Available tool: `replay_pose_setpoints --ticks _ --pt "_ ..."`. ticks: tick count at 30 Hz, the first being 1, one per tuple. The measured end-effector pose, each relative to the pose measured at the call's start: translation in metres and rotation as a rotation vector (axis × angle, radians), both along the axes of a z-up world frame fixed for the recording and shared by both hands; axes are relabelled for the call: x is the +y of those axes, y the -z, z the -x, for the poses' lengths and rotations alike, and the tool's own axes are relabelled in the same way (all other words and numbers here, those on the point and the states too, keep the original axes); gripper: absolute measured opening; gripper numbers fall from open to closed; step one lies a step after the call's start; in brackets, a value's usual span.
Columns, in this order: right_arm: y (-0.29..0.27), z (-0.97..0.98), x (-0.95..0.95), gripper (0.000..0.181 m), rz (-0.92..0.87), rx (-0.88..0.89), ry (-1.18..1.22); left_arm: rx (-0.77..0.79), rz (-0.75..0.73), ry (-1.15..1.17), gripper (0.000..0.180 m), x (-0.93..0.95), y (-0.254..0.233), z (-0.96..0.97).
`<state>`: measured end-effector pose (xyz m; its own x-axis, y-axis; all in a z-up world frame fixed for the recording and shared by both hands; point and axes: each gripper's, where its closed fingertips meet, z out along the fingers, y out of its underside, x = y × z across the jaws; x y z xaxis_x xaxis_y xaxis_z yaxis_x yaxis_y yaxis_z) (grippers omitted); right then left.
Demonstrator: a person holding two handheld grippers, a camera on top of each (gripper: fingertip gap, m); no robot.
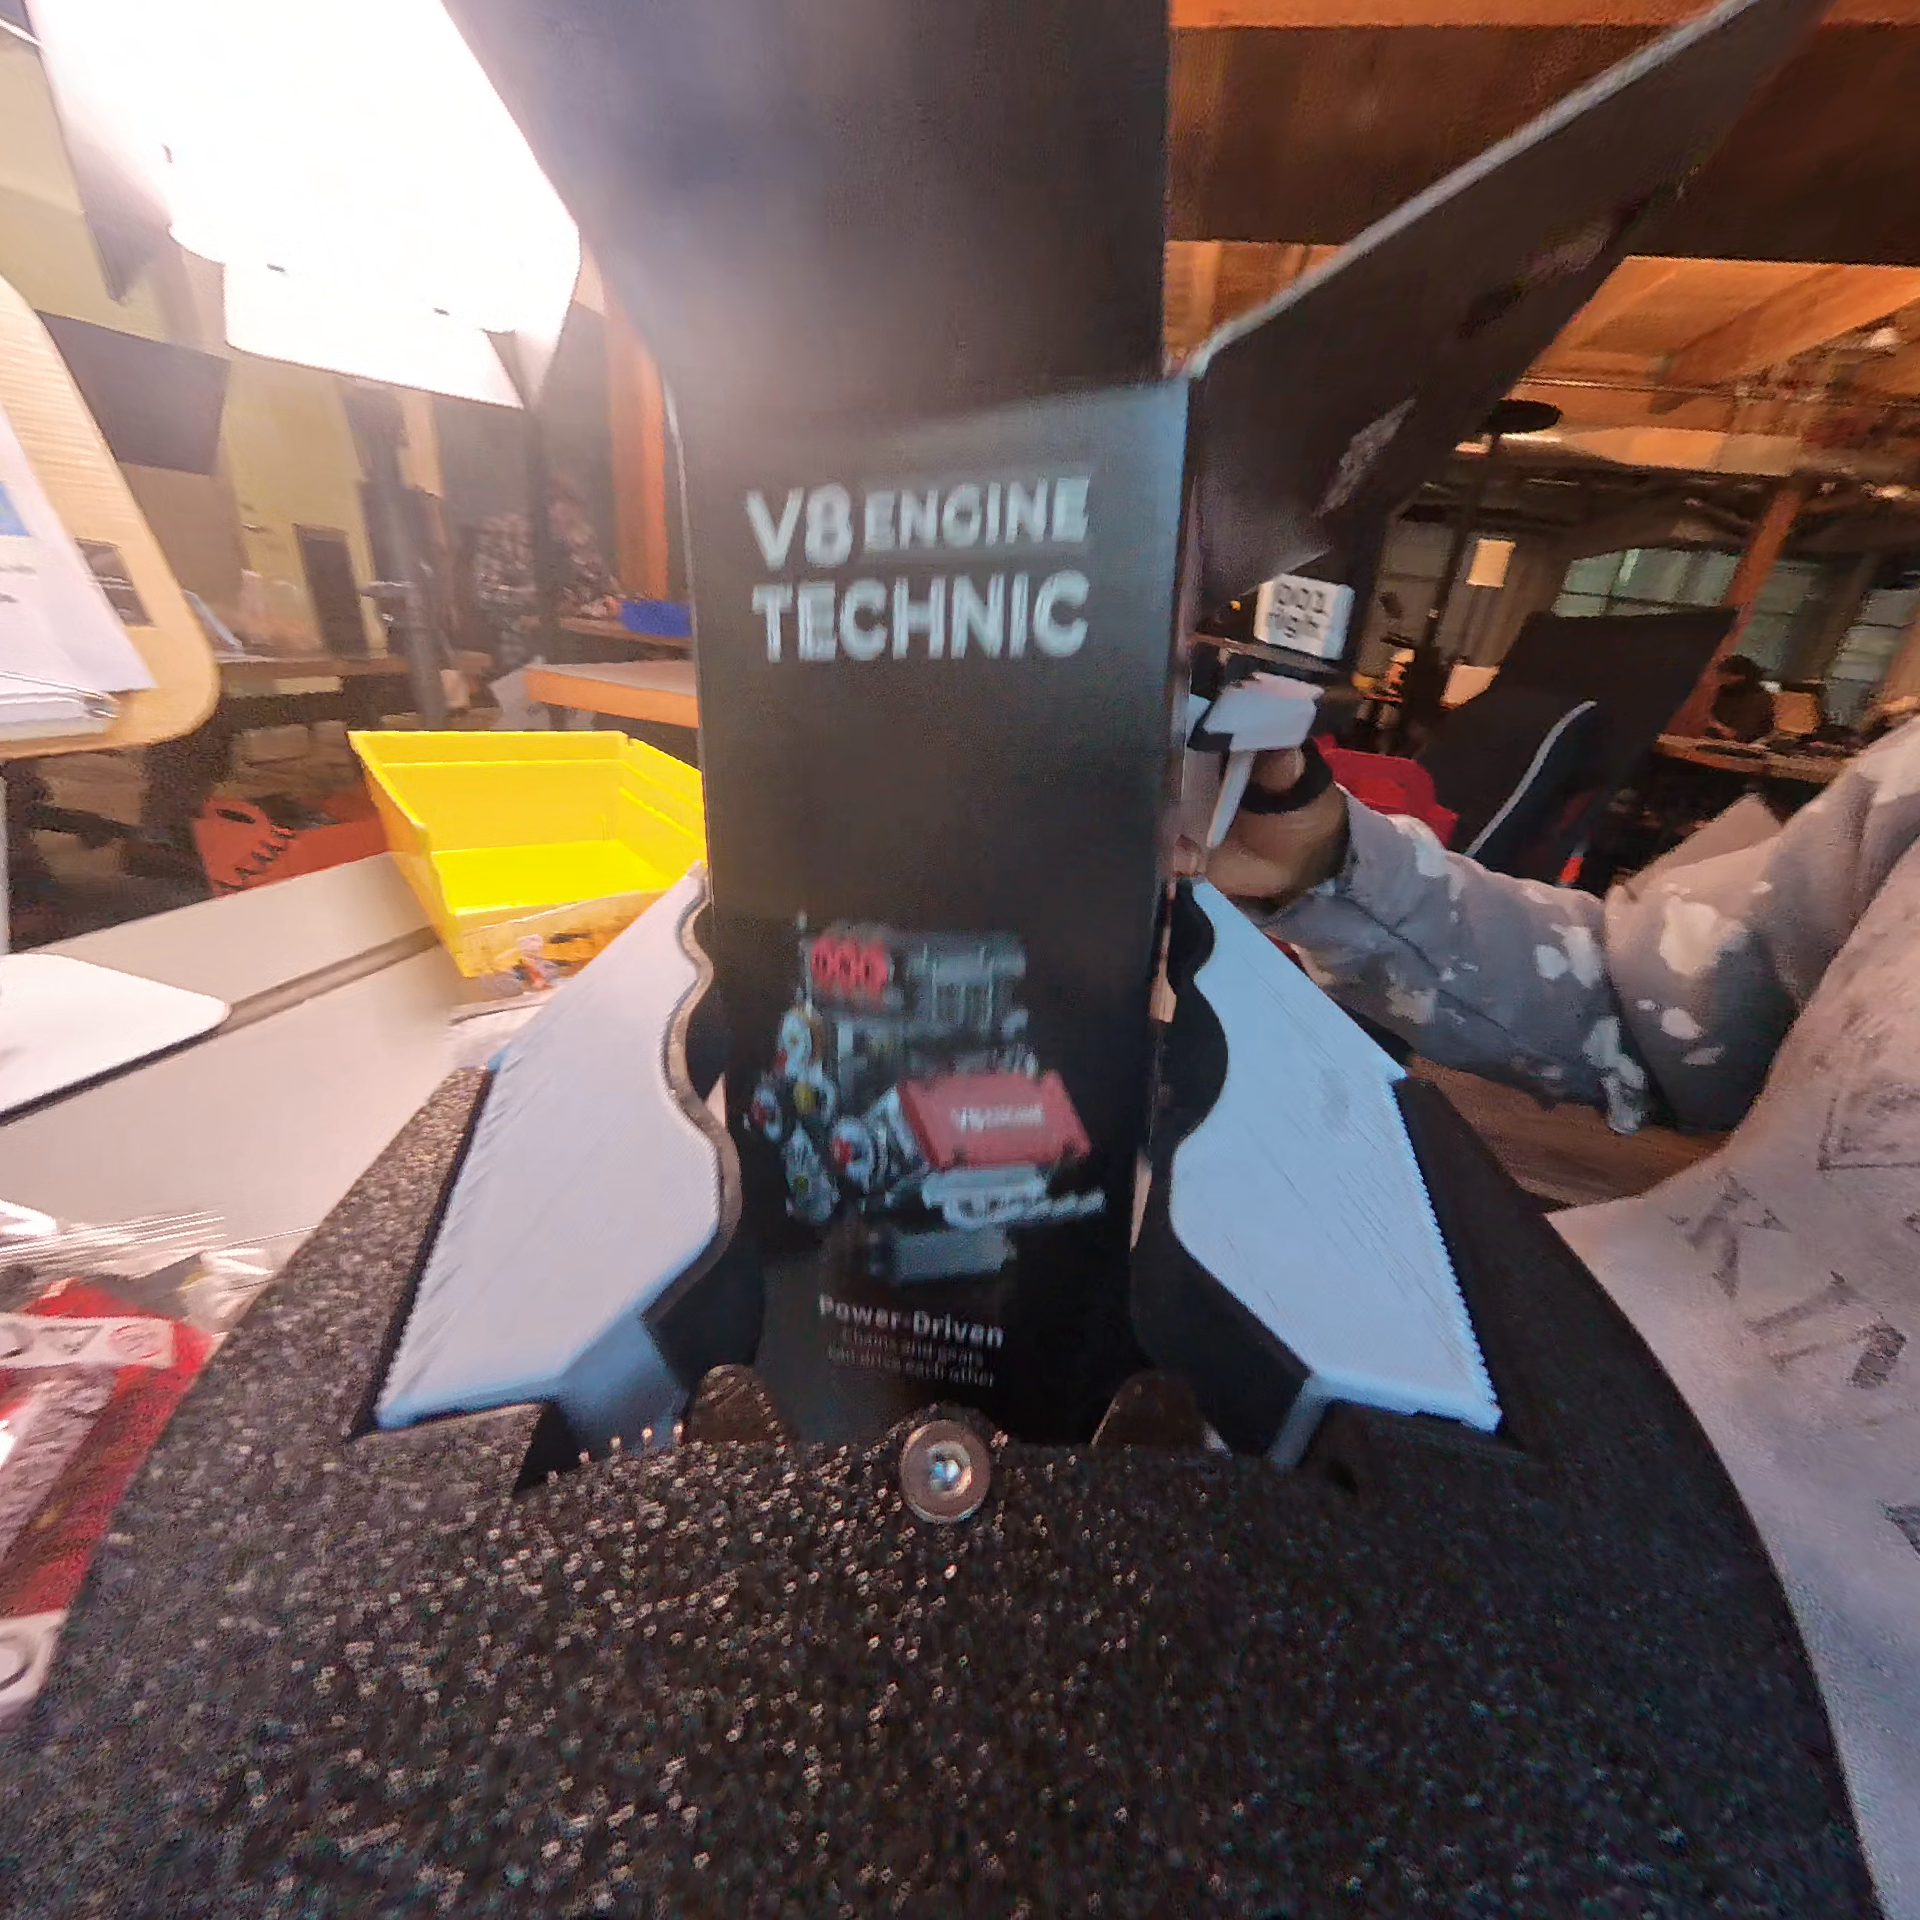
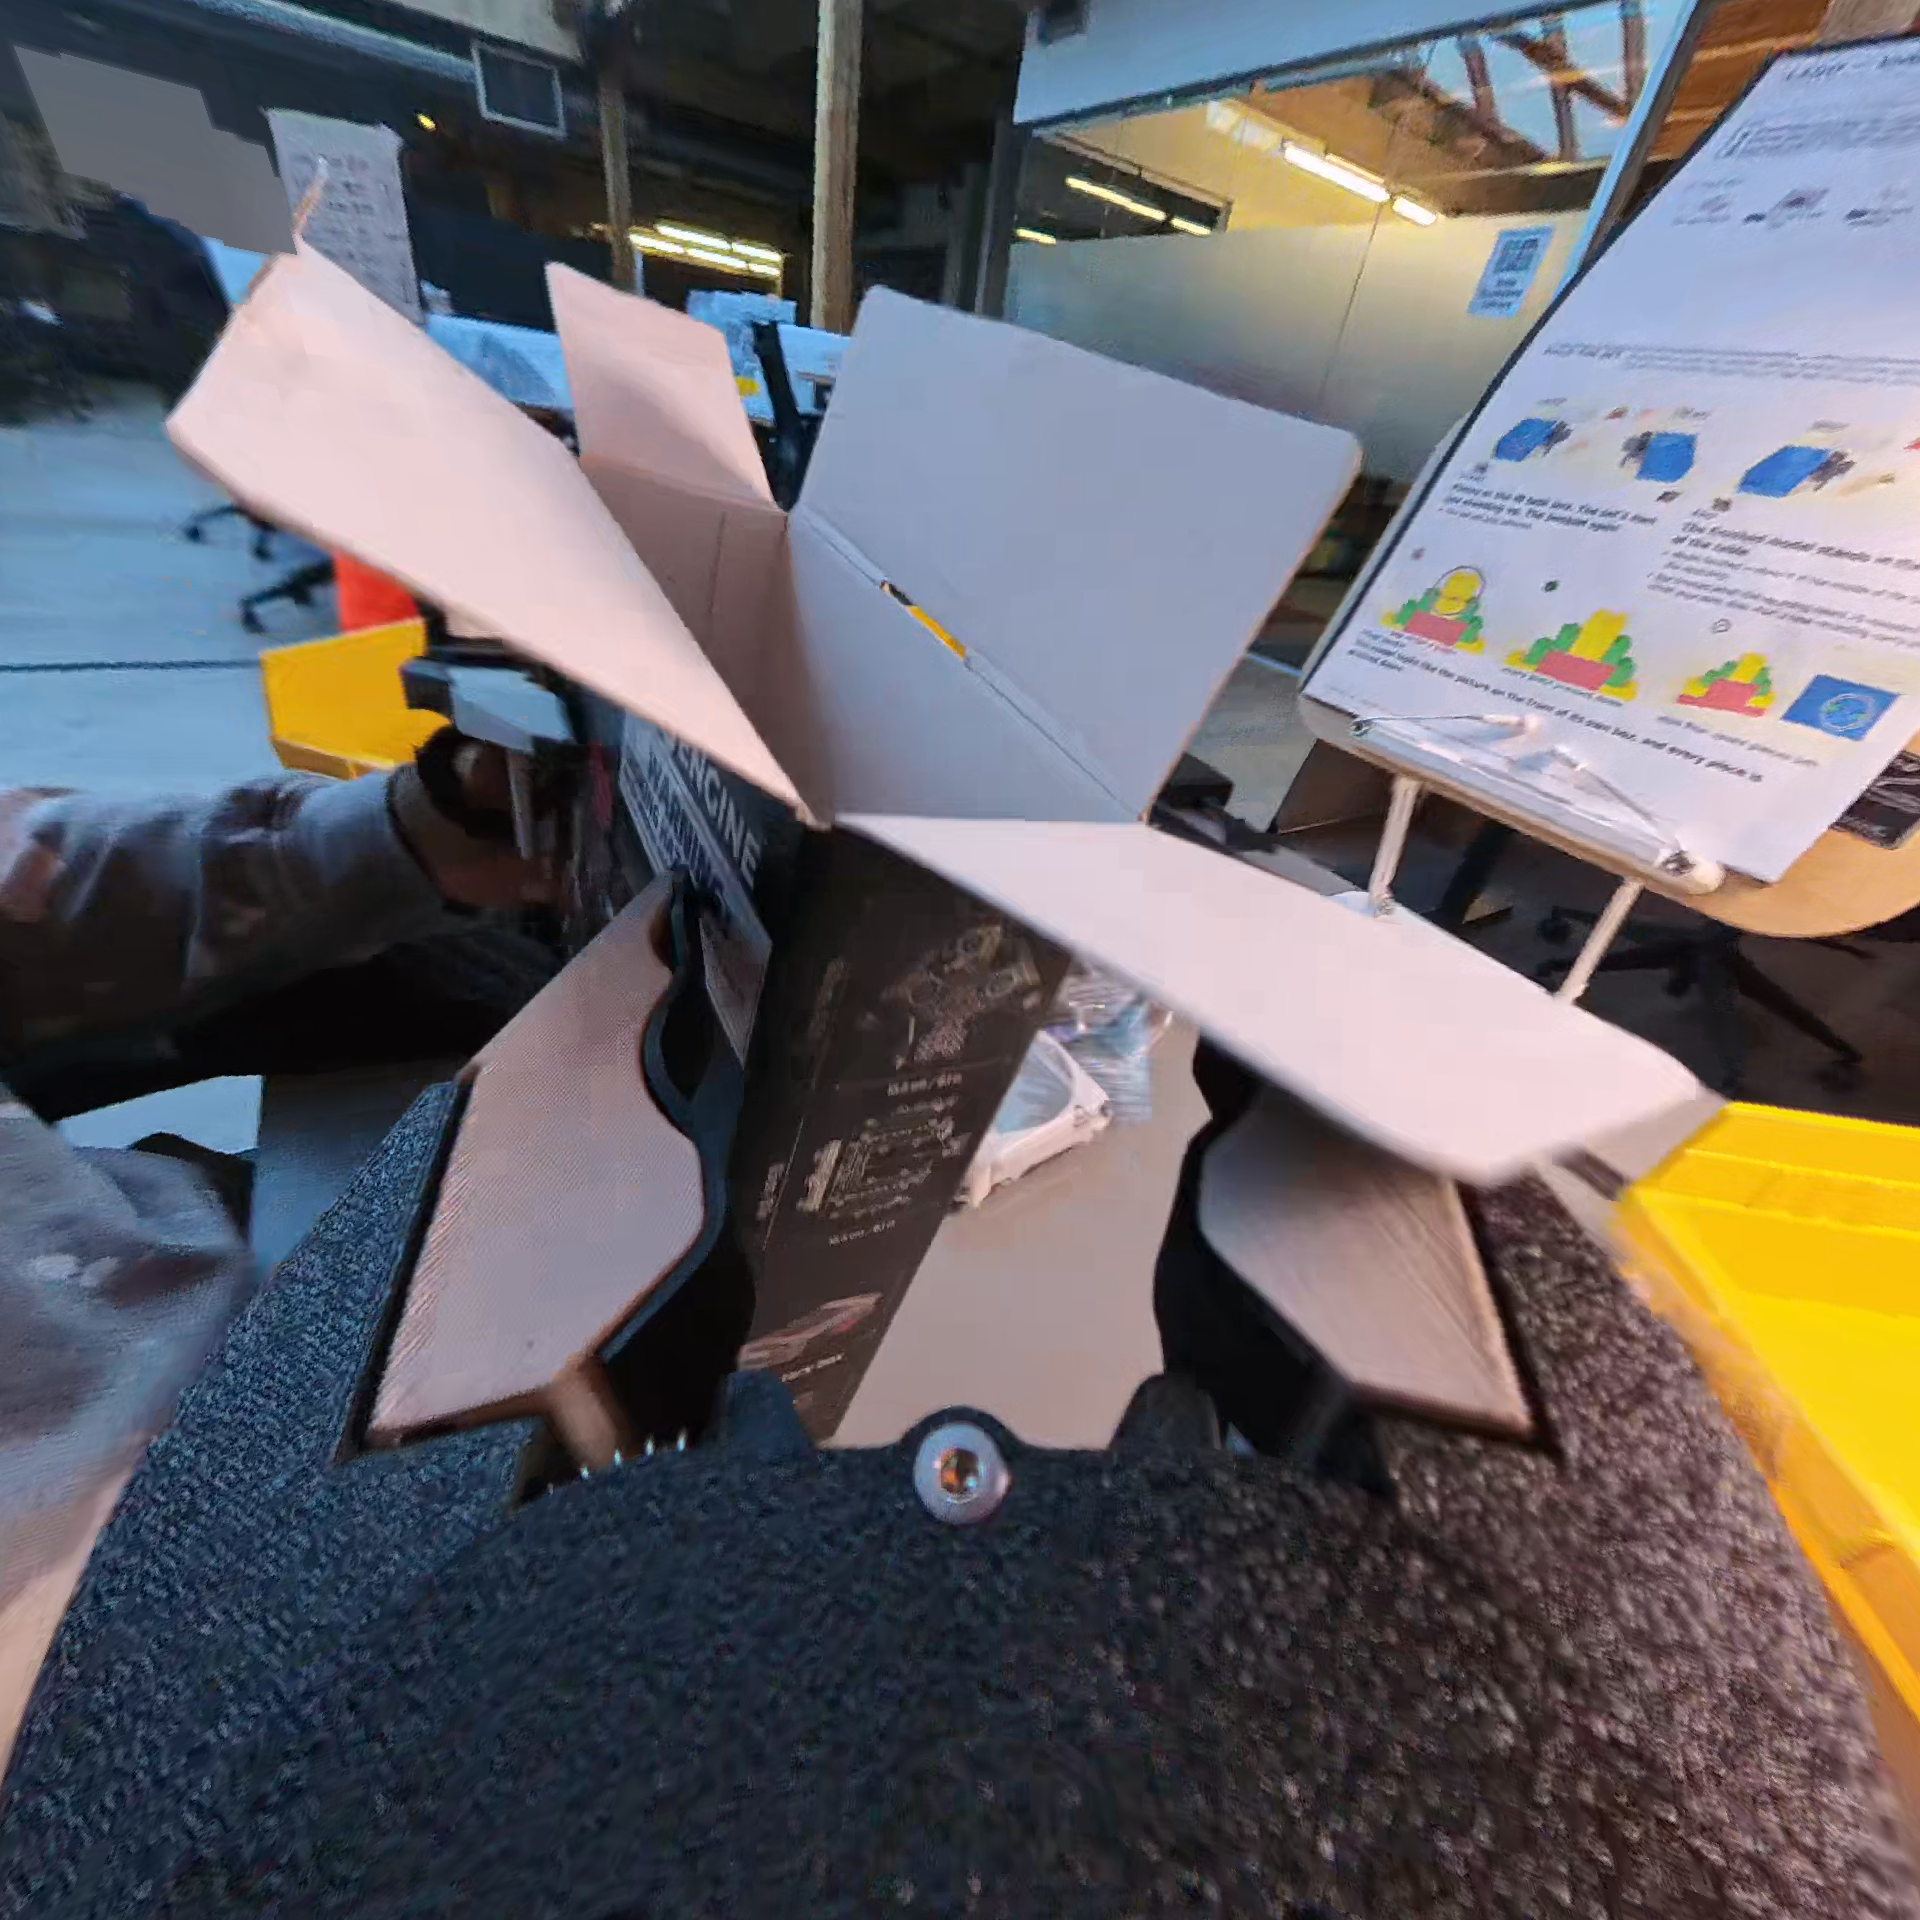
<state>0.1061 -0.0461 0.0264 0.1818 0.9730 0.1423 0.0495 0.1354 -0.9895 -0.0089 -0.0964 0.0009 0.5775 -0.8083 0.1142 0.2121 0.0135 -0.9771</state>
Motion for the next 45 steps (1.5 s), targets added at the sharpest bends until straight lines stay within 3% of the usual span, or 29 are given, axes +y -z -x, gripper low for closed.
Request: replay_pose_setpoints --ticks 6,10,13,20,30,40,45 --pt "-0.013 -0.018 -0.010 0.079 -0.254 0.065 0.162 0.056 -0.139 -0.242 0.099 -0.016 -0.034 0.048" --pt "-0.030 -0.010 -0.027 0.077 -0.384 0.111 0.165 0.123 -0.300 -0.398 0.082 -0.034 -0.058 0.062" --pt "-0.037 -0.002 -0.033 0.081 -0.425 0.115 0.123 0.198 -0.372 -0.410 0.081 -0.041 -0.062 0.049" --pt "-0.013 0.015 -0.040 0.070 -0.709 -0.175 0.031 0.444 -0.520 -0.348 0.081 -0.056 -0.071 0.014" --pt "-0.002 0.015 -0.046 0.045 -0.699 -0.415 -0.122 0.723 -0.442 -0.202 0.080 -0.060 -0.060 0.000" --pt "0.001 0.024 -0.046 0.039 -0.519 -0.533 -0.142 1.175 -0.322 -0.077 0.086 -0.049 -0.017 -0.008" --pt "0.004 0.025 -0.048 0.038 -0.548 -0.563 -0.158 1.262 -0.218 -0.052 0.081 -0.045 -0.011 -0.001"
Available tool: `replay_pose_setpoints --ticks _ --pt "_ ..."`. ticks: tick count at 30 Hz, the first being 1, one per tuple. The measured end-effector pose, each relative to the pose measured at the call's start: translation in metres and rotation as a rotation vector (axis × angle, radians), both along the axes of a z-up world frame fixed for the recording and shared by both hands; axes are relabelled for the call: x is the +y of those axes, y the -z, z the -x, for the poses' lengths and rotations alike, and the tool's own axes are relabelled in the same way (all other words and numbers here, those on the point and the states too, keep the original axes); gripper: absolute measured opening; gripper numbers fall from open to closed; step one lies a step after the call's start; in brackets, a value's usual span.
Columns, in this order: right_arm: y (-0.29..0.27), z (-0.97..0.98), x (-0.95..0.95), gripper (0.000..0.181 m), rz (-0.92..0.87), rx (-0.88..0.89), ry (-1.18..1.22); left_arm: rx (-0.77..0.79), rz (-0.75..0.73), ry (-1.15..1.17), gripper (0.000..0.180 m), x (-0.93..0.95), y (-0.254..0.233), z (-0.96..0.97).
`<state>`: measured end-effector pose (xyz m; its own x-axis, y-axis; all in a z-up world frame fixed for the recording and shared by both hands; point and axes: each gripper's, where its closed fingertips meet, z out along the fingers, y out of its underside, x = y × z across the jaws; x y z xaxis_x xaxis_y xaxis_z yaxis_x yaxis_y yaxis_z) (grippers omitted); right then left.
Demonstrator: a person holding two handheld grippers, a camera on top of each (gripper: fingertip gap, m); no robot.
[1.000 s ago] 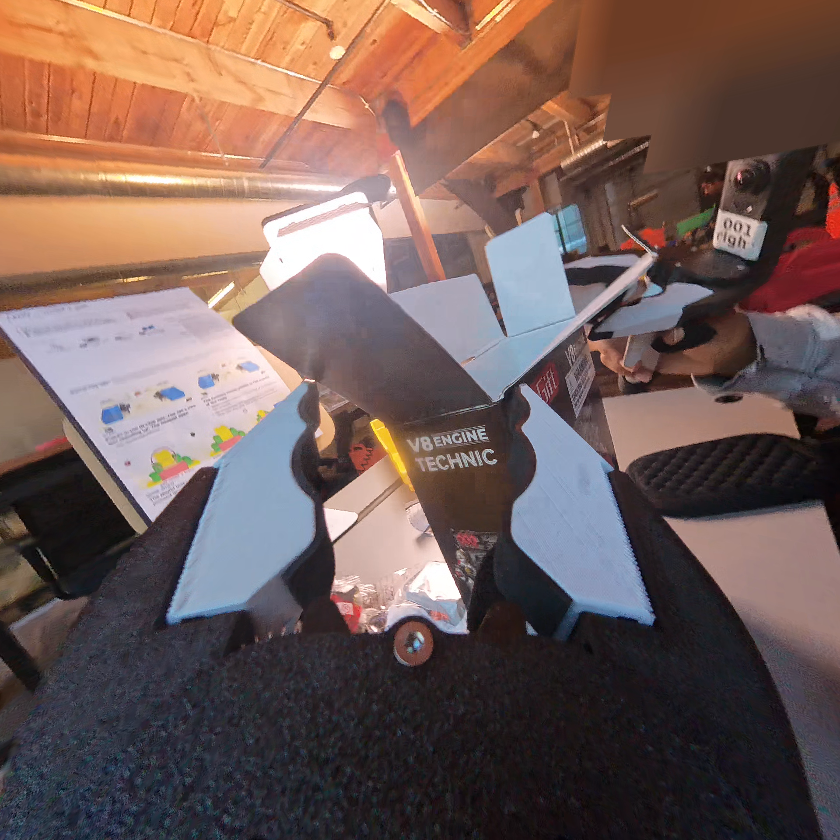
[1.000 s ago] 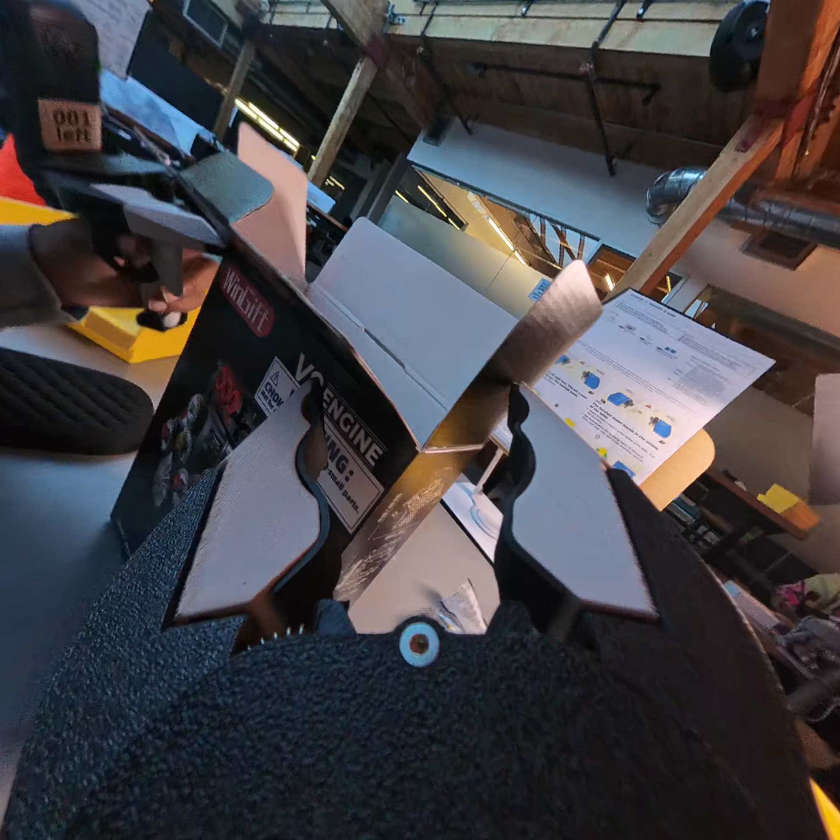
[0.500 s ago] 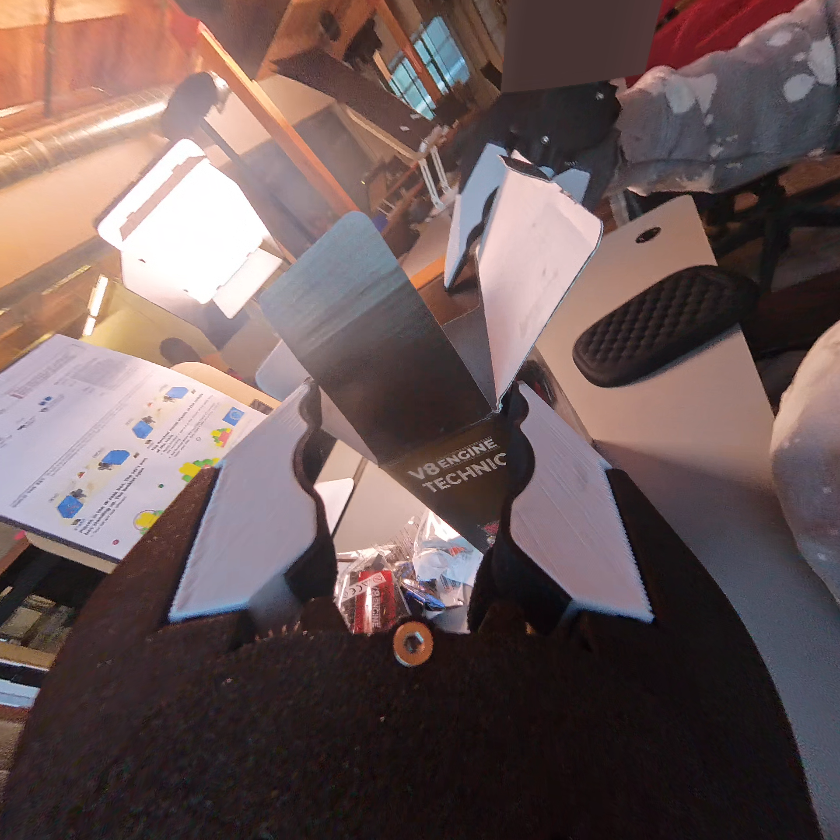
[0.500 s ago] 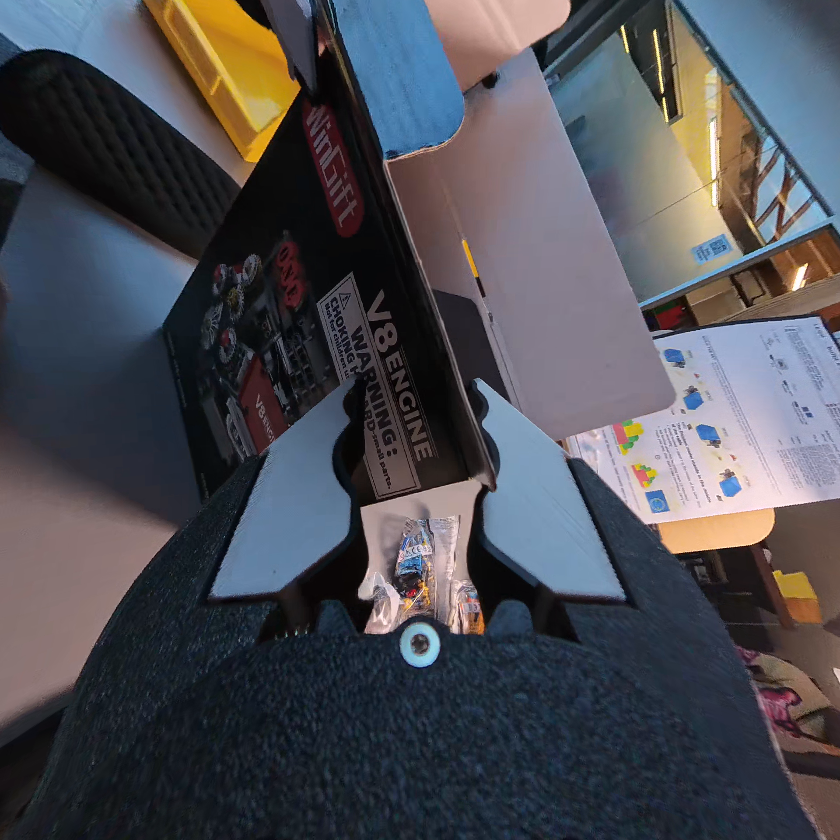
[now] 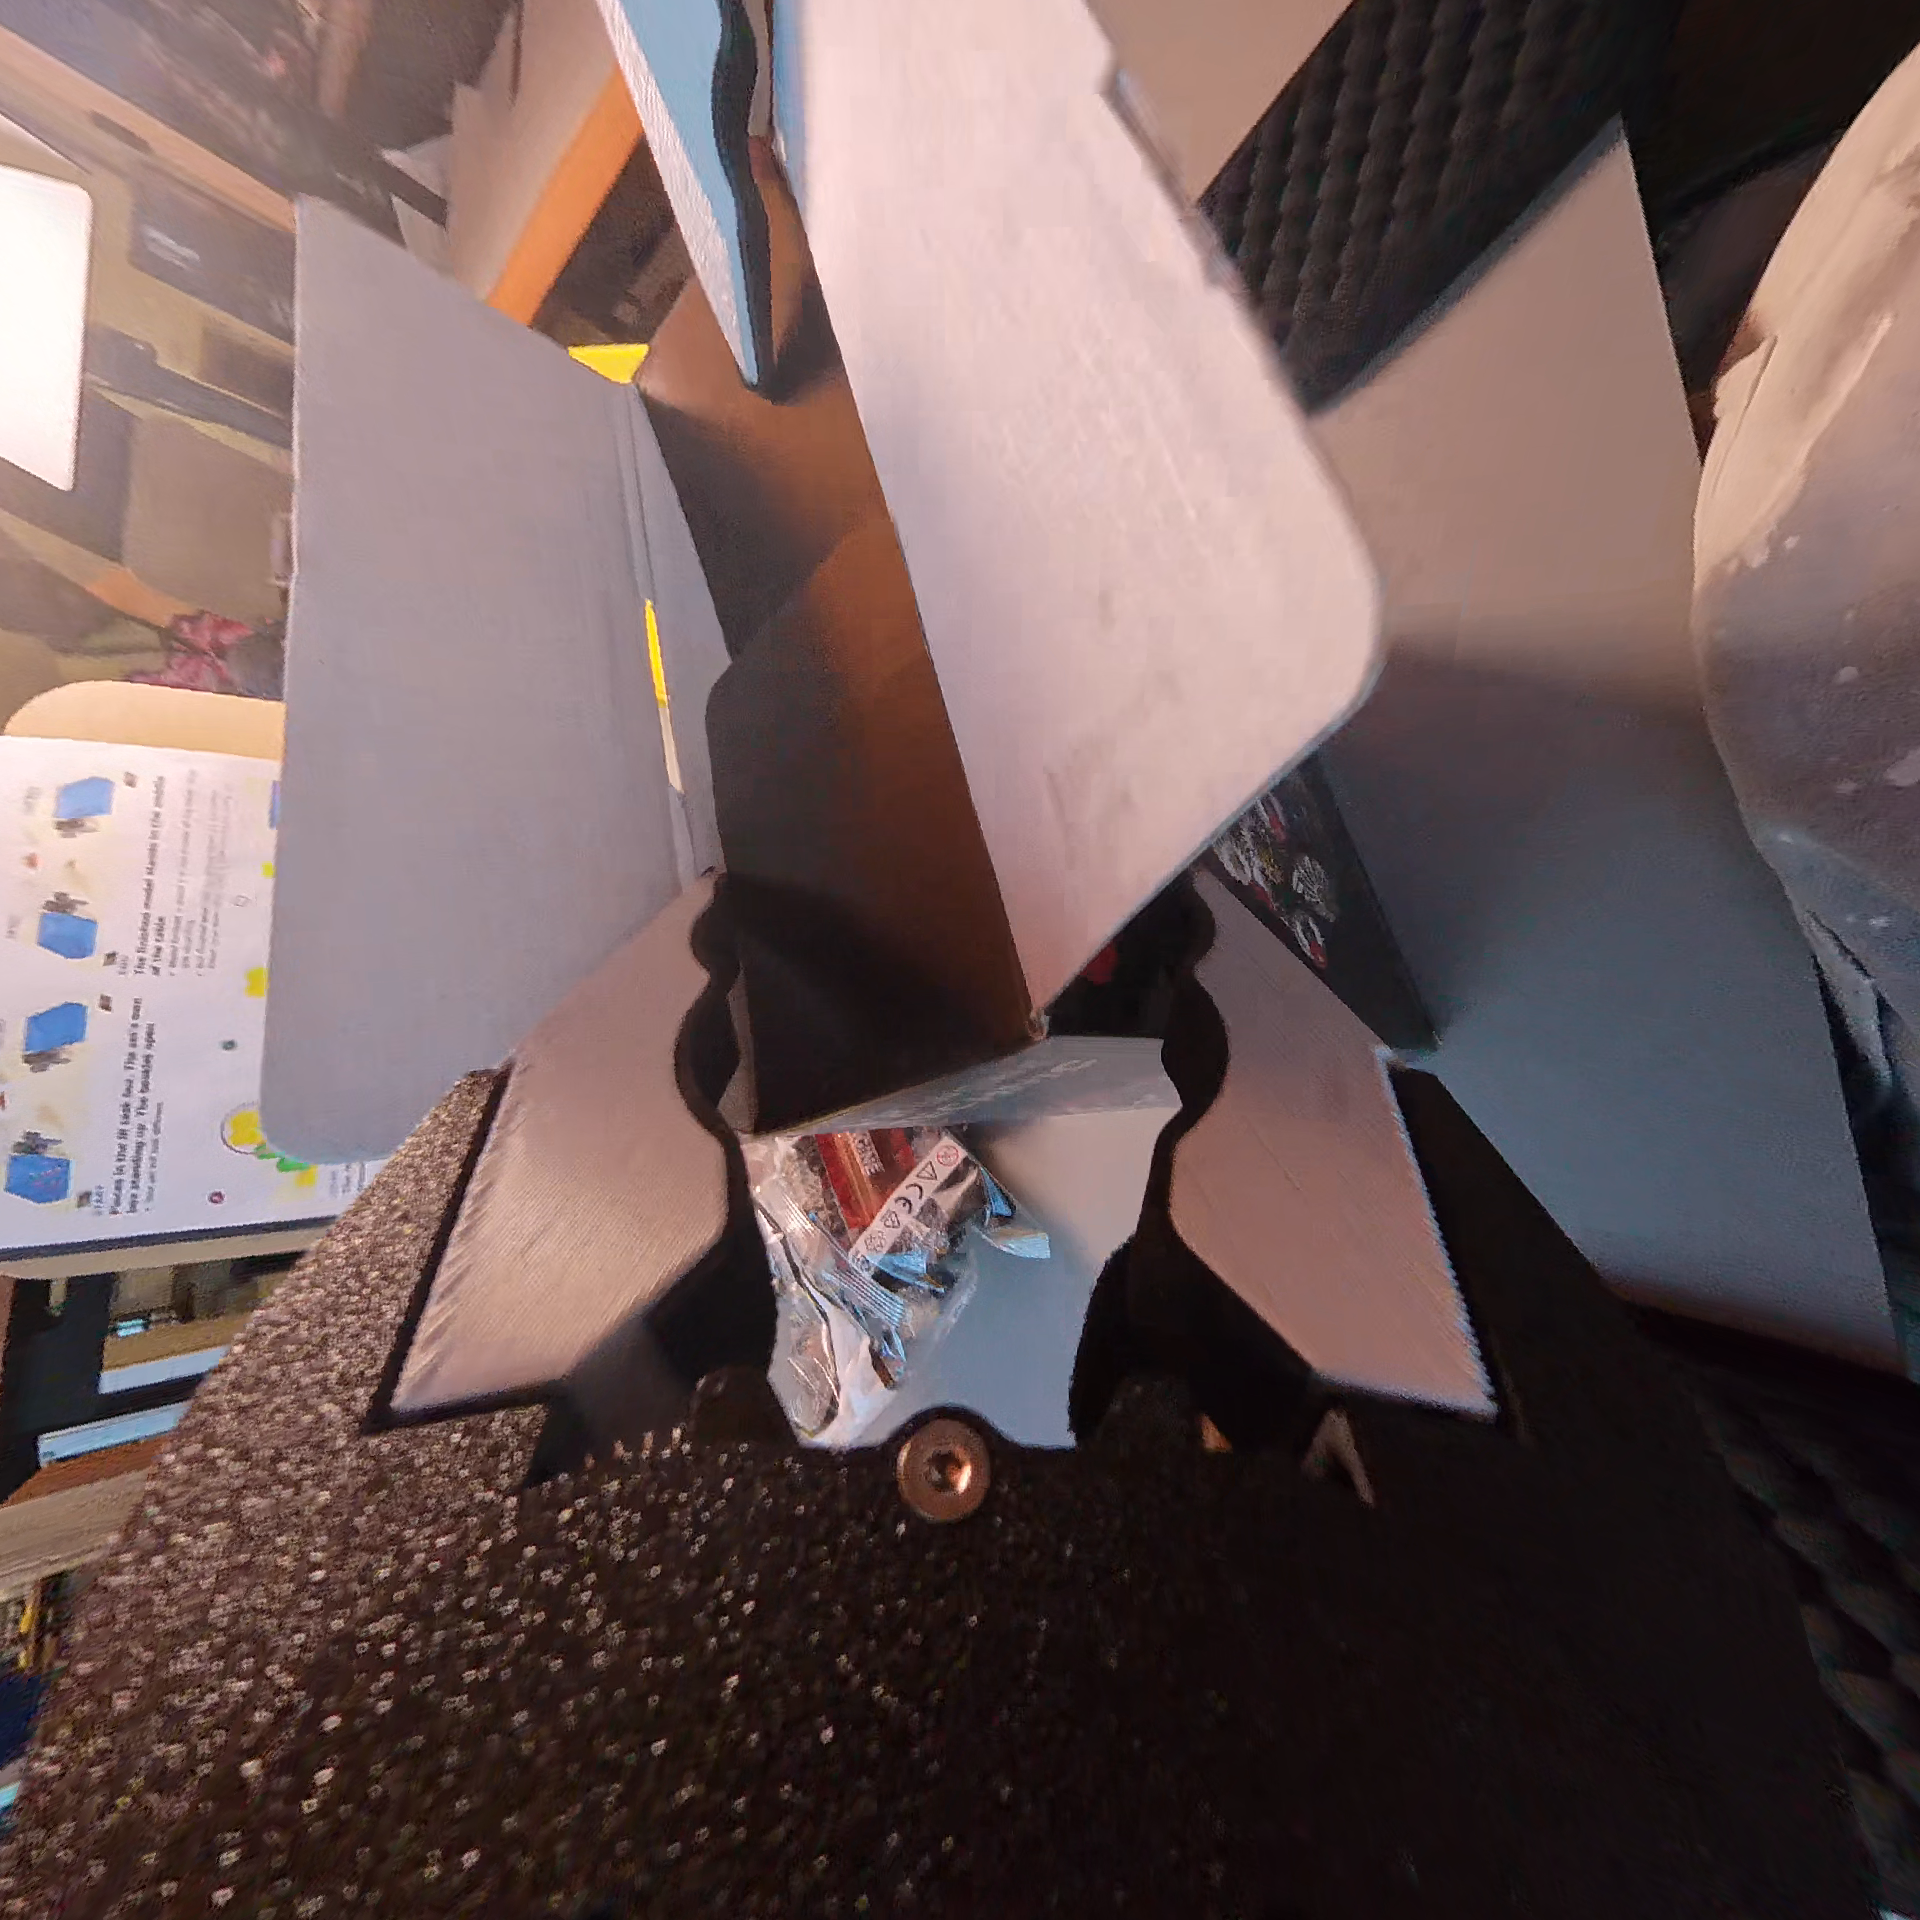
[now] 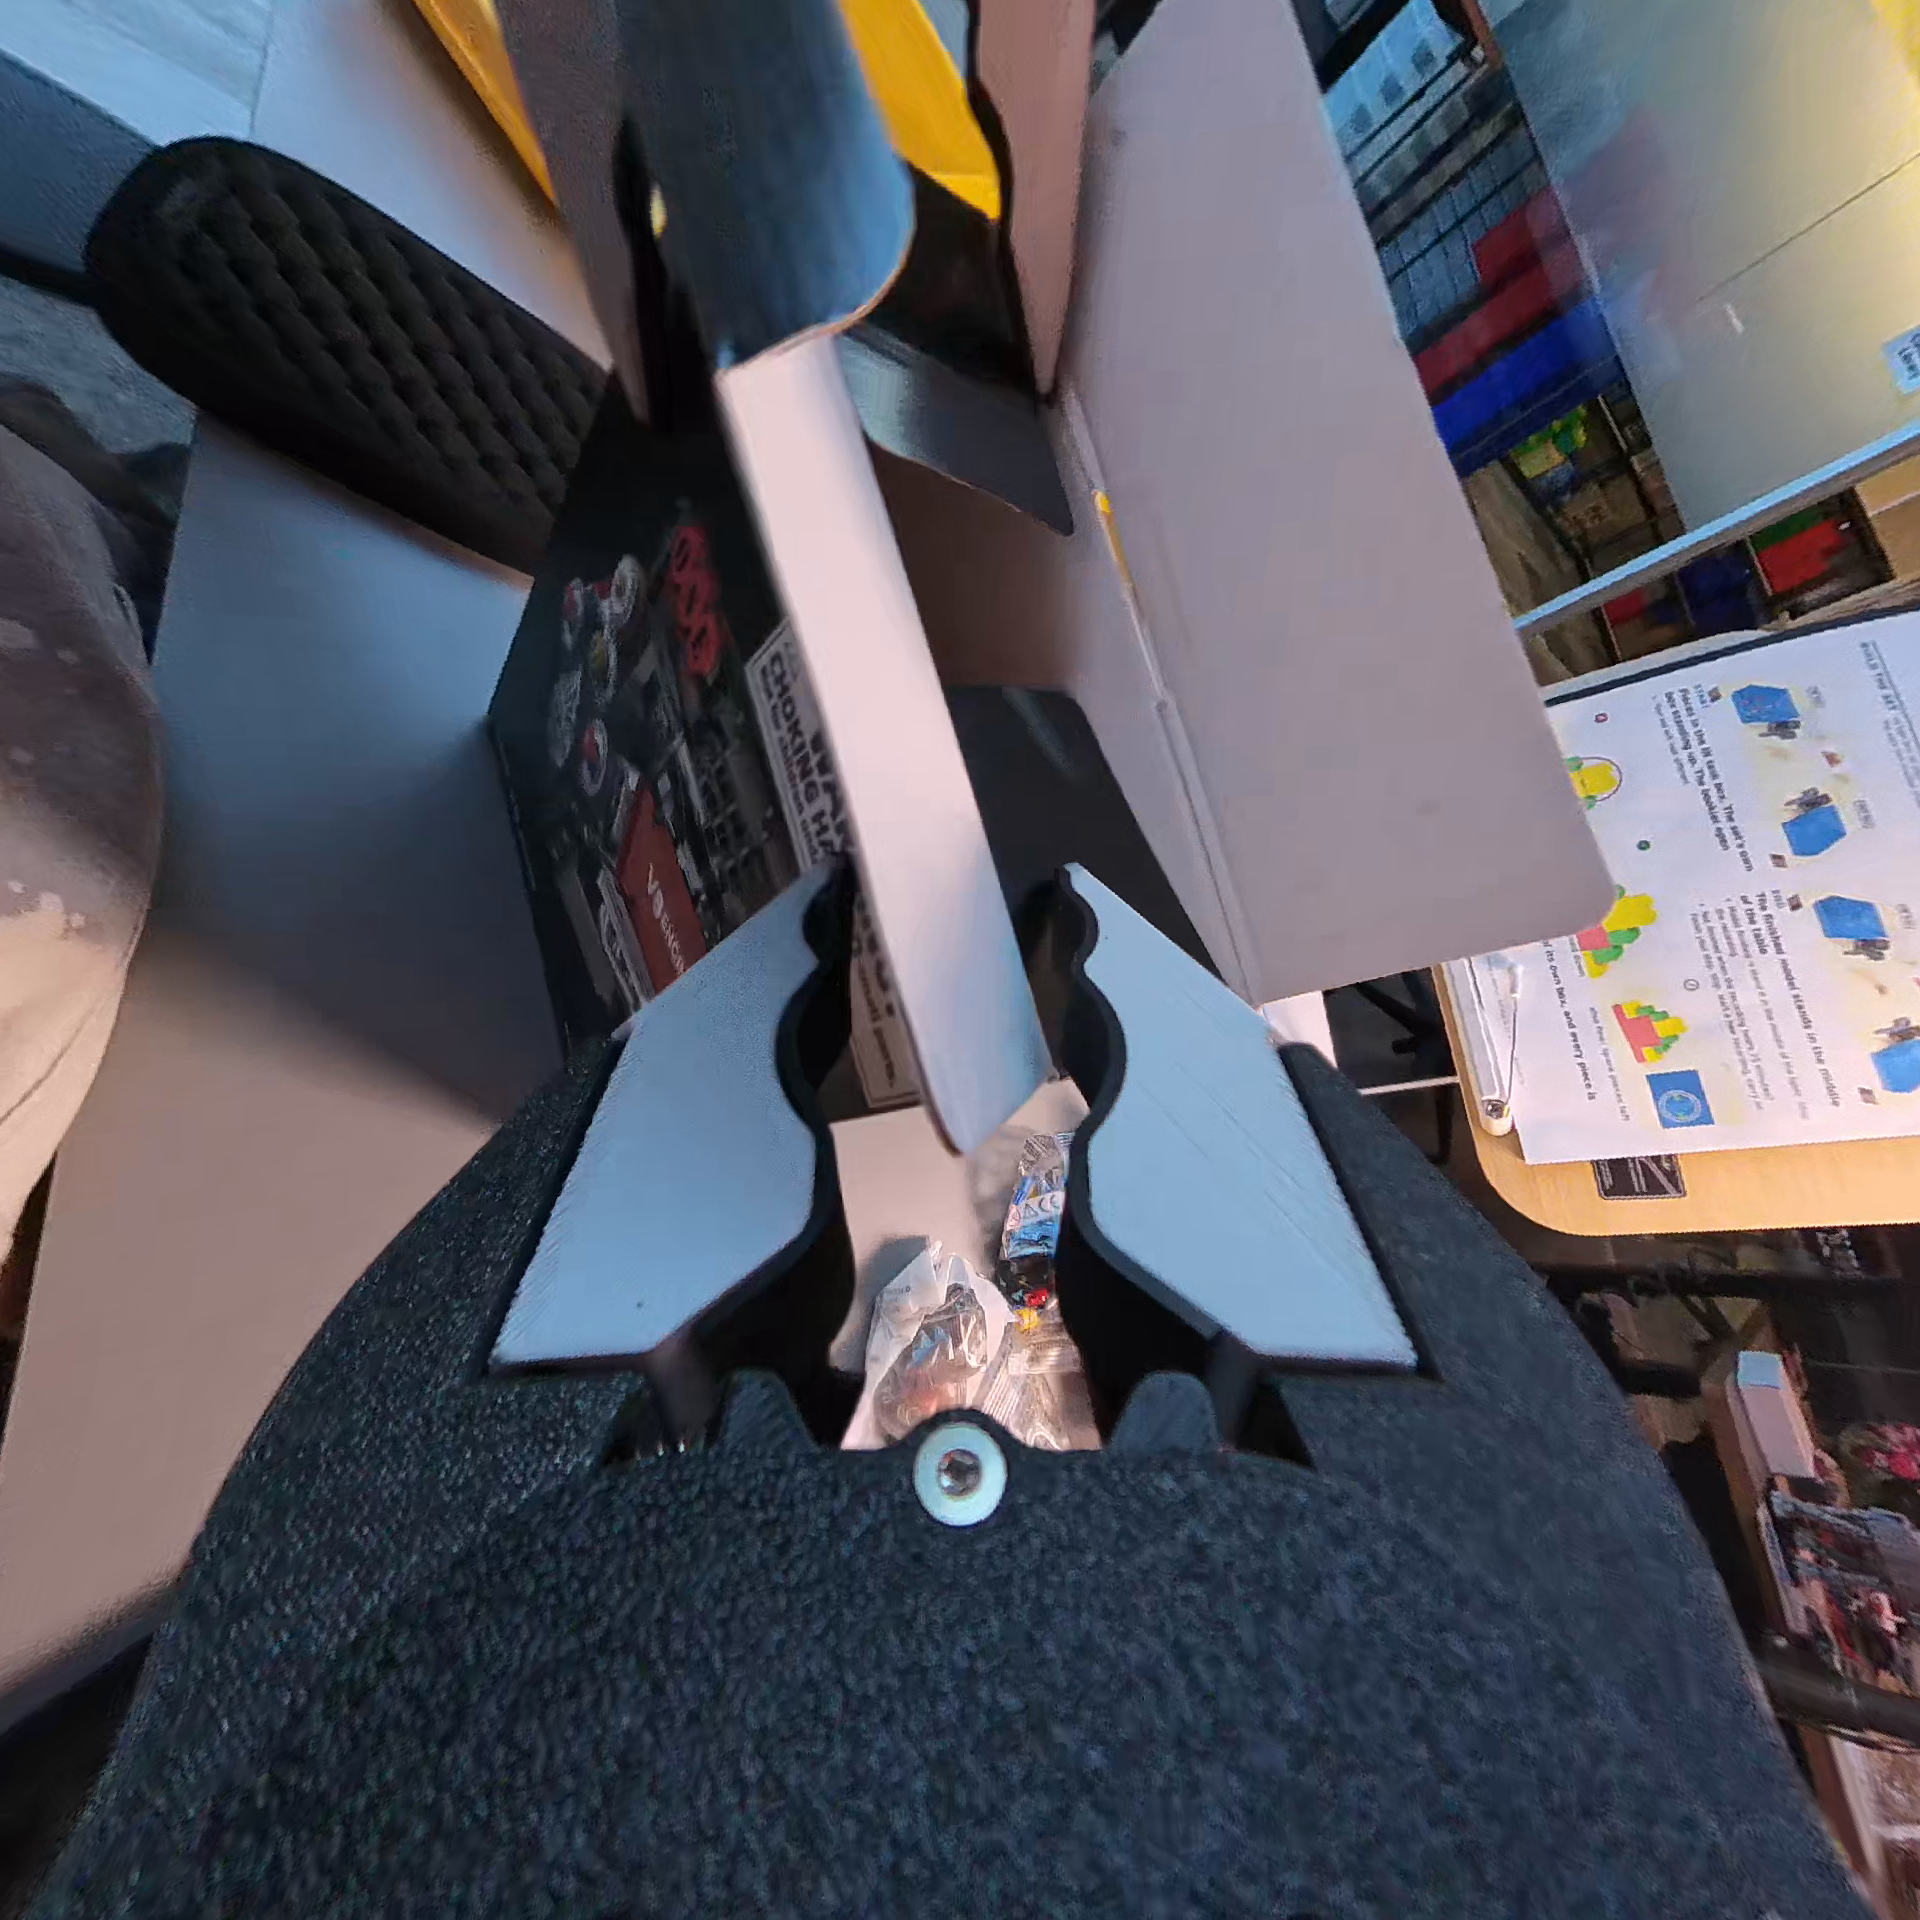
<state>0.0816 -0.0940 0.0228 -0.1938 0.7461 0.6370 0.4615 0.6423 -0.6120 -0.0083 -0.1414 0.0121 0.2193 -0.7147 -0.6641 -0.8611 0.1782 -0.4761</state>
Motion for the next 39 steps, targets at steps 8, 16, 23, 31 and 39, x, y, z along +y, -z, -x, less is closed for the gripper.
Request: replay_pose_setpoints --ticks 8,16,23,31,39 --pt "-0.001 -0.002 -0.010 0.051 -0.157 -0.094 -0.142 0.112 0.147 0.018 0.073 0.000 0.007 0.011" --pt "0.007 0.002 -0.010 0.046 -0.128 -0.206 -0.161 0.060 0.083 0.055 0.079 0.002 0.002 0.017" --pt "0.005 0.007 -0.001 0.045 -0.117 -0.218 -0.109 -0.099 -0.183 0.032 0.080 -0.006 -0.031 0.027" --pt "0.008 0.011 -0.008 0.045 -0.191 -0.244 -0.171 0.115 -0.124 0.093 0.049 -0.009 -0.002 0.033" --pt "0.012 0.001 -0.006 0.050 -0.317 -0.413 -0.265 0.289 0.142 0.107 0.024 -0.017 0.013 0.034"
